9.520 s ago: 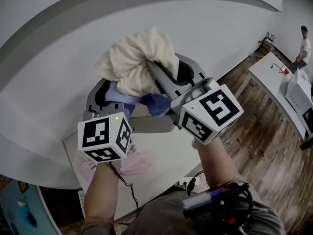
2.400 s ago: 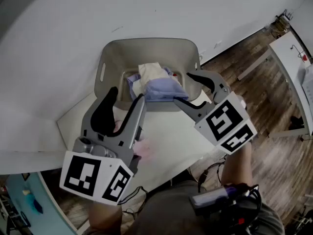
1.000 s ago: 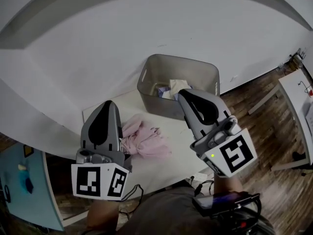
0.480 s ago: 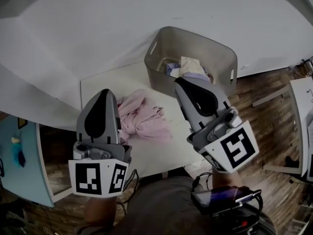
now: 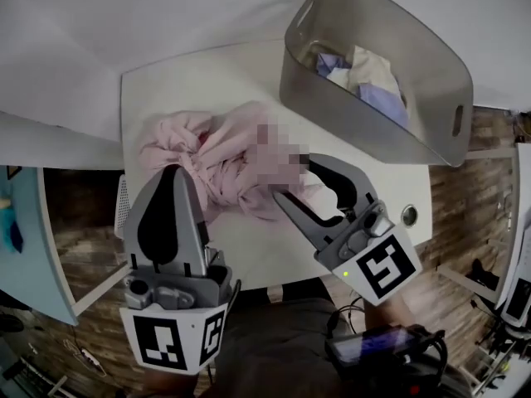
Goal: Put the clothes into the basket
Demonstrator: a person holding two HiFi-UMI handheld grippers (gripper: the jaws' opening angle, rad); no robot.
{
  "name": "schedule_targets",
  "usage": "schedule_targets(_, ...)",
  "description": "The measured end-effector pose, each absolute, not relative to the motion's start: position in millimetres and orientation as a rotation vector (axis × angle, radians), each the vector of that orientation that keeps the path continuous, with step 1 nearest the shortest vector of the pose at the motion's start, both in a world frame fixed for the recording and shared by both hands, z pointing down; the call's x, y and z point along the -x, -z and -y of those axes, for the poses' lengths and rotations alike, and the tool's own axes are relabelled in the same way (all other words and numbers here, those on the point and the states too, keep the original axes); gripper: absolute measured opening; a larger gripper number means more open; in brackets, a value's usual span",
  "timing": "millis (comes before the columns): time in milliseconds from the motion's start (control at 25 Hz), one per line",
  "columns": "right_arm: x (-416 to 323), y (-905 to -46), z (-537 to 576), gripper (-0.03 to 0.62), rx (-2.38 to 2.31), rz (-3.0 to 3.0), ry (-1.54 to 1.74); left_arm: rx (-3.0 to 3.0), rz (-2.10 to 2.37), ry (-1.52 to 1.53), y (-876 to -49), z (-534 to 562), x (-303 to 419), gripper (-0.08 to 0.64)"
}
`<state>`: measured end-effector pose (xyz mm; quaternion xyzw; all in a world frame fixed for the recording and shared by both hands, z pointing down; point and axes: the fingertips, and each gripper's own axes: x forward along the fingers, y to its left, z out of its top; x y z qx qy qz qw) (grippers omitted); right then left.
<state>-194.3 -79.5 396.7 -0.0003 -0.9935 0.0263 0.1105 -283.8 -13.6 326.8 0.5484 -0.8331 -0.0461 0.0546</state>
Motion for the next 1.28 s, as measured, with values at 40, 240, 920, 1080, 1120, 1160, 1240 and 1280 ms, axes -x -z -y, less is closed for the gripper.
schedule_targets(40,194.7,-415.0,74.1,0.219,0.031,2.885,-0.084,-1.652,2.539,0.129,-337.0,9.9,287.3,0.009)
schedule_targets(240,204.6,-501.0,53.2,0.443,0.181,2.703,0.034,-1.591,2.532,0.128,-389.1,-0.5,307.6,0.009)
schedule_targets(920,202.4,-581.8,15.0,0.251,0.408,2.443,0.174,-1.558,2.535,0.180,-382.4,-13.9,317.3,0.009)
schedule_targets(1080,202.7,-563.6,17.6,0.206,0.398,2.464,0.168,-1.549,2.536,0.200,-381.7,-17.2,321.1,0.009)
schedule_targets(1120,205.3,-556.6,16.4,0.198,0.394,2.477,0.173,-1.546,2.536,0.206,-381.6,-18.0,322.0,0.009)
schedule_targets(1160,208.5,-548.4,15.2,0.189,0.387,2.497,0.184,-1.544,2.537,0.210,-381.4,-18.8,322.9,0.009)
schedule_targets(1240,213.5,-528.9,15.1,0.175,0.366,2.546,0.204,-1.541,2.537,0.218,-380.4,-20.3,324.0,0.009)
schedule_targets(1280,214.4,-518.5,16.3,0.165,0.355,2.569,0.214,-1.540,2.537,0.218,-379.4,-20.9,323.9,0.009)
